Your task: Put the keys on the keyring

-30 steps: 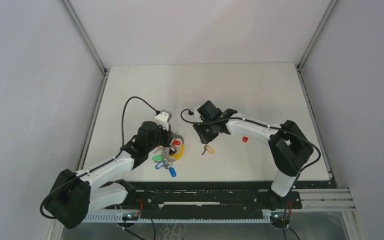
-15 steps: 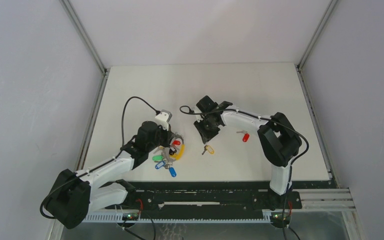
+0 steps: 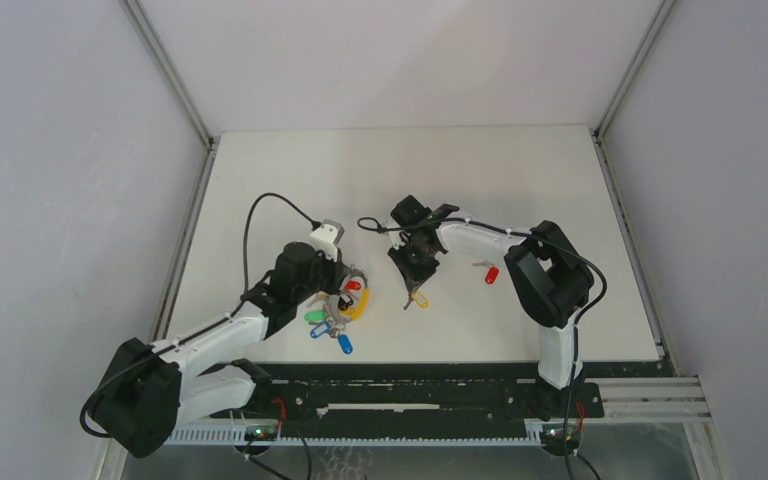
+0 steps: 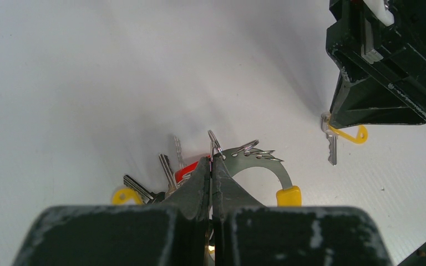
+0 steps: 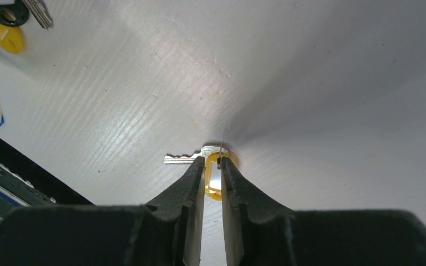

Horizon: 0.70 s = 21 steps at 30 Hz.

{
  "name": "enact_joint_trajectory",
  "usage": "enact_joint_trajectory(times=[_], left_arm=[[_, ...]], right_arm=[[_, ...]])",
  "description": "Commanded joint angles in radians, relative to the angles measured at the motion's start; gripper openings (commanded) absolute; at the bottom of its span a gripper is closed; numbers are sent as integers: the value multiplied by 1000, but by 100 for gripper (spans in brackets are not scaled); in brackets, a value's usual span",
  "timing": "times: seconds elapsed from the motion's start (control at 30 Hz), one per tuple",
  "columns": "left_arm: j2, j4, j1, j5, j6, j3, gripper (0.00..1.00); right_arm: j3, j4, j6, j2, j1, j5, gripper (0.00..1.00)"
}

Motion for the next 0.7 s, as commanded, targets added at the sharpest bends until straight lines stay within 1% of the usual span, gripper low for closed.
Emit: enact_joint_trajectory(times=[0.0,0.37,0.67], left_arm=[[-14,32,5,3,10,-3,0],[-15,31,4,4,10,-4,0],[-16,30,3,3,10,-4,0]], right_arm=[[37,1,-7,10,-3,0,16],[36,-7,-6,8,5,18,16],[35,-9,-7,23,8,29,12]])
